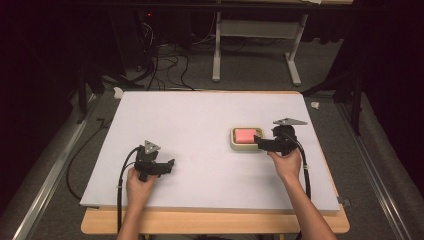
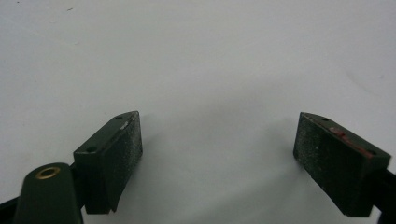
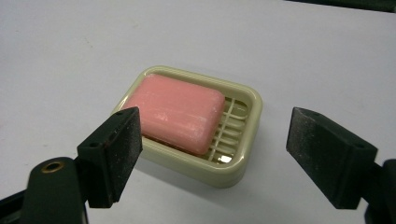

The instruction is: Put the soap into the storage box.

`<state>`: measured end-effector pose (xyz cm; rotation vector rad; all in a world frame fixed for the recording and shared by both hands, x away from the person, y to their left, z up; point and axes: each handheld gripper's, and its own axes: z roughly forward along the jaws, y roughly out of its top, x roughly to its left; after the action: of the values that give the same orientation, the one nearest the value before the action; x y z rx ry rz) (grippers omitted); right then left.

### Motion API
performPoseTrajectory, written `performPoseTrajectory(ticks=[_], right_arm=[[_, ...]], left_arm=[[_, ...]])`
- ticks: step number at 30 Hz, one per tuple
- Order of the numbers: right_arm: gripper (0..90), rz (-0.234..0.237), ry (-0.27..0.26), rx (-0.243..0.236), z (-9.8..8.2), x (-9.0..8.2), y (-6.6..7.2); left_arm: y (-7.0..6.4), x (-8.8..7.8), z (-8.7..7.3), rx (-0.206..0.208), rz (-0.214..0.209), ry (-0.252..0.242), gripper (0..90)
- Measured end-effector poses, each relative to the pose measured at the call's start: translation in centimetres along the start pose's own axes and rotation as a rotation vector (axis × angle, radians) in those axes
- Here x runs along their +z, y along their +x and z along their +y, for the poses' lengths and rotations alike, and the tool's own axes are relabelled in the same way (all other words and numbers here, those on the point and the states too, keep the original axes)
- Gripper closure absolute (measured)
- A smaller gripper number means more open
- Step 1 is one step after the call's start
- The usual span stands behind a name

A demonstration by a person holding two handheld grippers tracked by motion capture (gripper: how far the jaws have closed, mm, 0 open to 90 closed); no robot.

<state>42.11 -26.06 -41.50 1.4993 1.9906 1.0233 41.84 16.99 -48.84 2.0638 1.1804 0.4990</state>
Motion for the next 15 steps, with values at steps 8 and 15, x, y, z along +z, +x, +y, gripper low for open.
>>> performPoseTrajectory(ticks=[8, 15], right_arm=[[19.7, 0.001, -0.015, 0.019, -0.5, -0.6, -0.7], [21.5, 0.003, -0.031, 0.035, -0.8, -1.4, -1.4]], left_arm=[[0.0, 0.0, 0.0, -0.003, 0.0, -0.002, 16.1], [0.0, 0.0, 0.0, -0.003, 0.0, -0.002, 16.2]])
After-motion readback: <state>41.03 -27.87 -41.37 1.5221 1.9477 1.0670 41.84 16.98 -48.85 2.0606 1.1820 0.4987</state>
